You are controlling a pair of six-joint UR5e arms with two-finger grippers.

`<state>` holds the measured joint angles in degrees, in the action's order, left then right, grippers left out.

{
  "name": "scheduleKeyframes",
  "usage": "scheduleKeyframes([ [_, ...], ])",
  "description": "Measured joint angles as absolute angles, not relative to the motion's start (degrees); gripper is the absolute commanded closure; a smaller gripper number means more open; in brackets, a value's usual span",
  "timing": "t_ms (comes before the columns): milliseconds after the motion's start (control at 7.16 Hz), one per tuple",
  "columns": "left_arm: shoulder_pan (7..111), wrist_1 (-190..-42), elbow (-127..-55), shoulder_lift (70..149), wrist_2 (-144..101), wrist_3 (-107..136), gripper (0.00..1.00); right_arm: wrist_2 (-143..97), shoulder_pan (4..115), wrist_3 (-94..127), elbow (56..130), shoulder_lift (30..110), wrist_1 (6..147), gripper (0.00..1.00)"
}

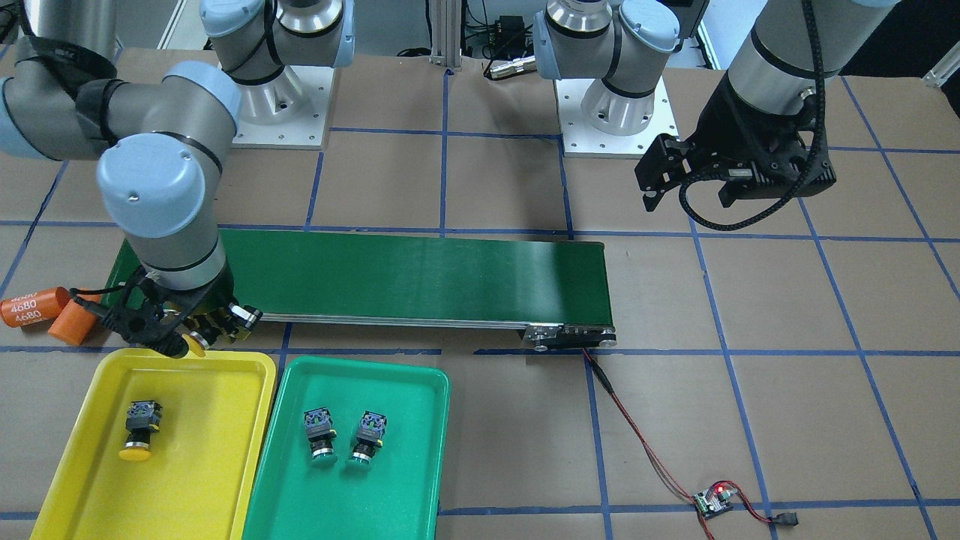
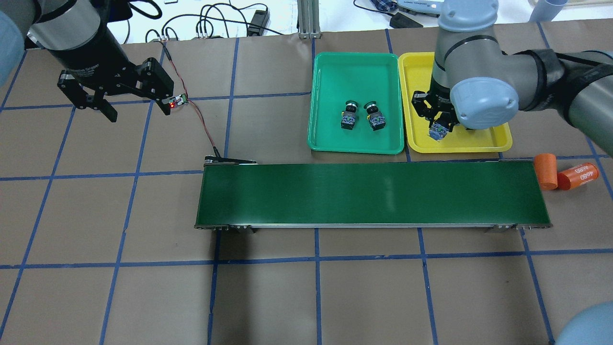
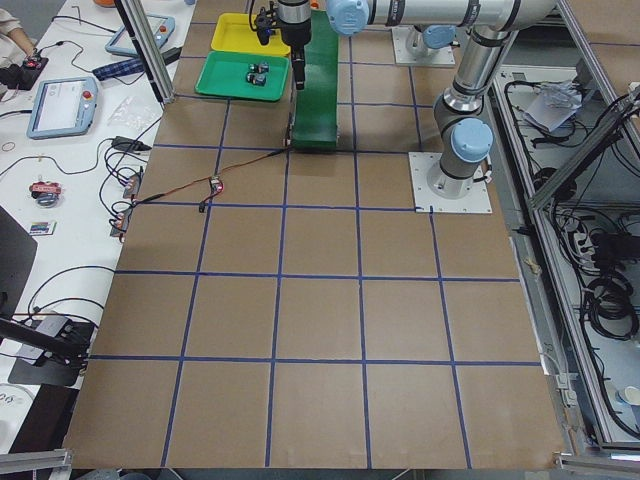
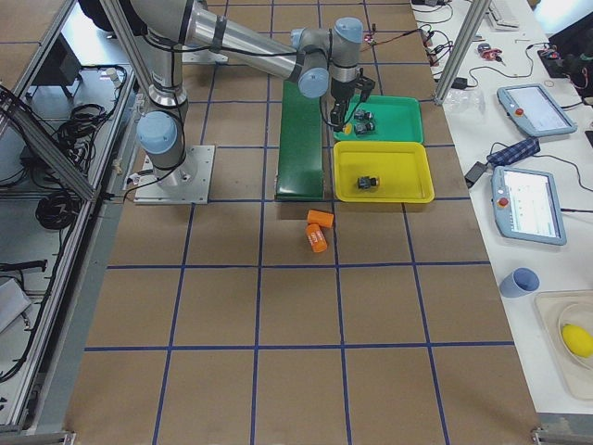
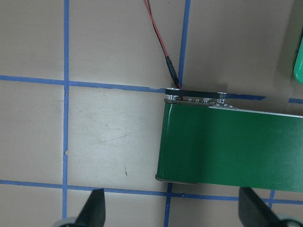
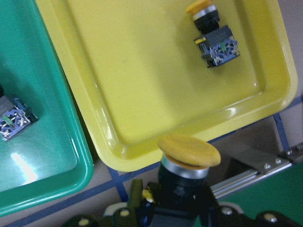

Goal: Sort buttons by color to trays
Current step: 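Carry the yellow switch into the yellow tray and release it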

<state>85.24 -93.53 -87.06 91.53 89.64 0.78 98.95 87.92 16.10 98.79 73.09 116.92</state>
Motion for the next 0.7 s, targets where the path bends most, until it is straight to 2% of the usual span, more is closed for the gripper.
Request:
scheduleKeyframes([
  [419, 85.25, -93.54, -87.10, 91.79, 89.54, 0.79, 0.00, 94.91, 82.59, -6.27, 98.23, 66.80, 122.27, 0.97],
  [559, 85.25, -93.53, -87.10, 91.86, 89.52, 0.79, 0.00, 93.25, 81.49, -11.31, 98.07, 65.44, 124.01, 0.83],
  [699, 85.25, -93.50, -87.09, 92.02, 89.48, 0.81, 0.00, 90.67, 80.95, -14.40, 97.59, 64.12, 126.60, 0.39],
])
